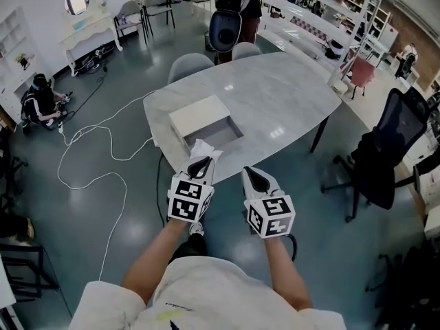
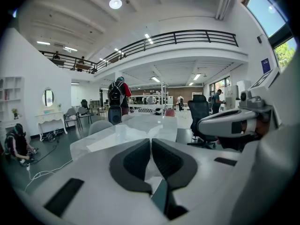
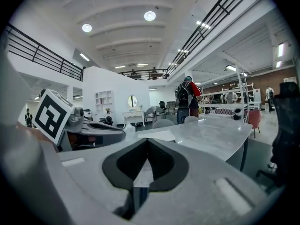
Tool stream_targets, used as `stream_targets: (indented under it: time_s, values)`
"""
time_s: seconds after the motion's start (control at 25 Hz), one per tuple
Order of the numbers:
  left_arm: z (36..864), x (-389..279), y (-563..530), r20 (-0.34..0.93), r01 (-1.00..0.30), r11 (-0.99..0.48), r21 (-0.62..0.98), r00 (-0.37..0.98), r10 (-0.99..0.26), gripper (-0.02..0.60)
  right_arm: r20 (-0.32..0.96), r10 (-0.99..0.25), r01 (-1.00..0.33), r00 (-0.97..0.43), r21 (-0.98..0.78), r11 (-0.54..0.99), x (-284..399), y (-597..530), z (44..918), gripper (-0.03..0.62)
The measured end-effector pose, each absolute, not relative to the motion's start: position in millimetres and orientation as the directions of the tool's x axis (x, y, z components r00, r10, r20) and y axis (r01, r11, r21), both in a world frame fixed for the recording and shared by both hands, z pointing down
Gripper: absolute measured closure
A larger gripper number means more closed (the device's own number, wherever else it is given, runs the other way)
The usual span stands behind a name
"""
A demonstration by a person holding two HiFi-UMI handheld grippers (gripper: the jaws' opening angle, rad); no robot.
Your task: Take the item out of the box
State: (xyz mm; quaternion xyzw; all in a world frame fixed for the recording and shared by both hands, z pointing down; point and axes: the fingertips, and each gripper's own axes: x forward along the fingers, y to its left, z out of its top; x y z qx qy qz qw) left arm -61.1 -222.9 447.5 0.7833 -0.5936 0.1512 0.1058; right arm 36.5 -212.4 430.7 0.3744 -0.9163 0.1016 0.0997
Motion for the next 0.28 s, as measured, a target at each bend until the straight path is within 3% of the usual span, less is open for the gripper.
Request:
stream_targets:
  time_s: [0.28]
  values:
    - [449.3,-54.3,-220.8,0.367,-0.962,-0.273,-0.015,0.248,-0.896,0.561,0.257,-0.666,-0.706,-0.700,-0.108,0.700,42.4,-210.8,430.0,0.589]
